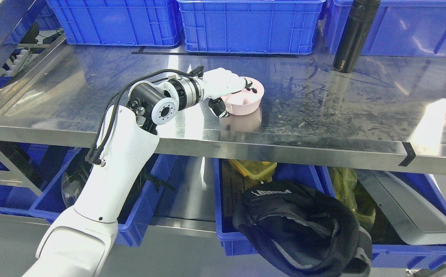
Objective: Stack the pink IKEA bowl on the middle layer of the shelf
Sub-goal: 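Close the left hand fingers around the pink bowl's rim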
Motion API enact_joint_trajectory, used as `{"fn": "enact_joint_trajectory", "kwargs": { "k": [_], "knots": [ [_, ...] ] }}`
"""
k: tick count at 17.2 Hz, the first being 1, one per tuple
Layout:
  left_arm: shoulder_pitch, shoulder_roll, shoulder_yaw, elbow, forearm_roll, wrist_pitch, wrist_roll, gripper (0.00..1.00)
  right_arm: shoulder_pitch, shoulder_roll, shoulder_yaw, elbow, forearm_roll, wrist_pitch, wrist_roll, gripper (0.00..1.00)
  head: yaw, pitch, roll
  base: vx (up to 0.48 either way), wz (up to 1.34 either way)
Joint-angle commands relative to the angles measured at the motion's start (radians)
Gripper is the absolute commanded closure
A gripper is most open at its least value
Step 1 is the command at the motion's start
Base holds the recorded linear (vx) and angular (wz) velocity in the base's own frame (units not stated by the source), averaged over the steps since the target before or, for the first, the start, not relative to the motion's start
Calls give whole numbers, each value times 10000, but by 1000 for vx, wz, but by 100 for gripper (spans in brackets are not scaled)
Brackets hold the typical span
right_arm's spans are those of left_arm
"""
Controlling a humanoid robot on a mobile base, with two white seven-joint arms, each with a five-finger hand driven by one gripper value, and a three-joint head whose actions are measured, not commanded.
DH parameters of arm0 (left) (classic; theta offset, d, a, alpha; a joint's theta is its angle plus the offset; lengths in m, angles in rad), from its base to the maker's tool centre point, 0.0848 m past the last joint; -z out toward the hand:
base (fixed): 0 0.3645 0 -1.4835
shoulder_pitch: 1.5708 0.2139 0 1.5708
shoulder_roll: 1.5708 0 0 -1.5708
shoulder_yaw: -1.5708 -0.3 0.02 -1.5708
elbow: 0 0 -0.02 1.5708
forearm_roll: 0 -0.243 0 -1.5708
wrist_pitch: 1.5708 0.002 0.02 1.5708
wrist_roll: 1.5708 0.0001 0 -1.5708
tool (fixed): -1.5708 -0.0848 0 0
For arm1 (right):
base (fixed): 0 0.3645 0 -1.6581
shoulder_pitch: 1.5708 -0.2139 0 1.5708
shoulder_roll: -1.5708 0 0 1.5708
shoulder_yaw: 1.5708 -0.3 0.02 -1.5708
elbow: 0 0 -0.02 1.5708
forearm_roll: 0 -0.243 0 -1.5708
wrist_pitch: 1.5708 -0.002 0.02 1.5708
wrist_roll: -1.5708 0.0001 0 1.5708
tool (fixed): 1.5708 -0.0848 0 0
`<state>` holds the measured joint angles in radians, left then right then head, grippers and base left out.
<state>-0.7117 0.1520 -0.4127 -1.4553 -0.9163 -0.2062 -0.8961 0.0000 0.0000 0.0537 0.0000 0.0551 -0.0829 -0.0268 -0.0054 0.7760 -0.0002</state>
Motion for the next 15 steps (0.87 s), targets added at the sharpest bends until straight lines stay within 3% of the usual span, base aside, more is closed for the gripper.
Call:
{"fn": "enact_joint_trajectory", "kwargs": {
  "k": [1,15],
  "knots": [
    [-77,-308,-153,563,-149,7,-120,31,230,-175,0,-175,1,1,7,0,0,0,0,0,0],
    [-829,-676,-45,2143,-164,-70,-90,41,230,-175,-15,-175,1,1,7,0,0,0,0,0,0]
  ]
}}
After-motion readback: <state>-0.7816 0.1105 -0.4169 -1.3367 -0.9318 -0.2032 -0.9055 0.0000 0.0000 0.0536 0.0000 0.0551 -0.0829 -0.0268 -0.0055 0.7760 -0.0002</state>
